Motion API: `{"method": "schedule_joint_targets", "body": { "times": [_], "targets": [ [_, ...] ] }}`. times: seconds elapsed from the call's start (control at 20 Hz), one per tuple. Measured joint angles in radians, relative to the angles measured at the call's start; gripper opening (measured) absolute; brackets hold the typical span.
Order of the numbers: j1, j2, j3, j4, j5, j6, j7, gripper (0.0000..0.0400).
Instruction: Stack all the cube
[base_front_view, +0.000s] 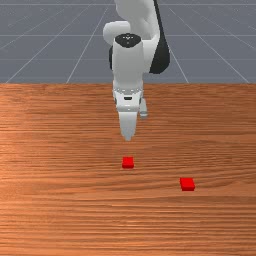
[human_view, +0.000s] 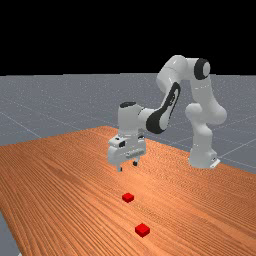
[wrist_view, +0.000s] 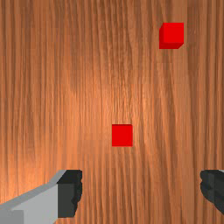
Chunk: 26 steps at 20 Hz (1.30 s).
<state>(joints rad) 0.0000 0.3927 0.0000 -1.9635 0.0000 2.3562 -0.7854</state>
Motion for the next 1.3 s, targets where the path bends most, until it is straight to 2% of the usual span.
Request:
{"method": "schedule_joint_targets", "body": {
  "times": [0.05,0.1,0.15,0.25,0.3,0.35,0.4,0.45,0.55,0.75,1.0,1.25,1.3],
  "targets": [
    [0.0,0.0,0.0,0.0,0.0,0.0,0.0,0.0249],
    [0.002,-0.004,-0.004,-0.003,0.002,-0.007,0.019,0.0308],
    [0.003,-0.008,-0.007,-0.004,0.003,-0.012,0.031,0.0344],
    [0.003,-0.011,-0.01,-0.004,0.005,-0.016,0.042,0.0379],
    [0.008,-0.122,-0.043,-0.108,-0.015,-0.111,0.192,0.0232],
    [-0.002,-0.224,-0.076,-0.142,-0.022,-0.203,0.345,0.0142],
    [-0.016,-0.284,-0.101,-0.148,-0.02,-0.271,0.509,0.0087],
    [-0.026,-0.313,-0.117,-0.146,-0.01,-0.322,0.682,0.0053],
    [-0.035,-0.322,-0.137,-0.123,0.033,-0.405,1.029,0.002],
    [-0.038,-0.308,-0.147,-0.103,0.081,-0.444,1.281,0.0003],
    [-0.011,-0.245,-0.121,-0.05,0.104,-0.365,1.365,0.0],
    [0.01,-0.099,-0.094,0.084,0.133,-0.276,1.371,0.0],
    [0.01,-0.061,-0.091,0.112,0.138,-0.268,1.37,0.0157]
  ]
}}
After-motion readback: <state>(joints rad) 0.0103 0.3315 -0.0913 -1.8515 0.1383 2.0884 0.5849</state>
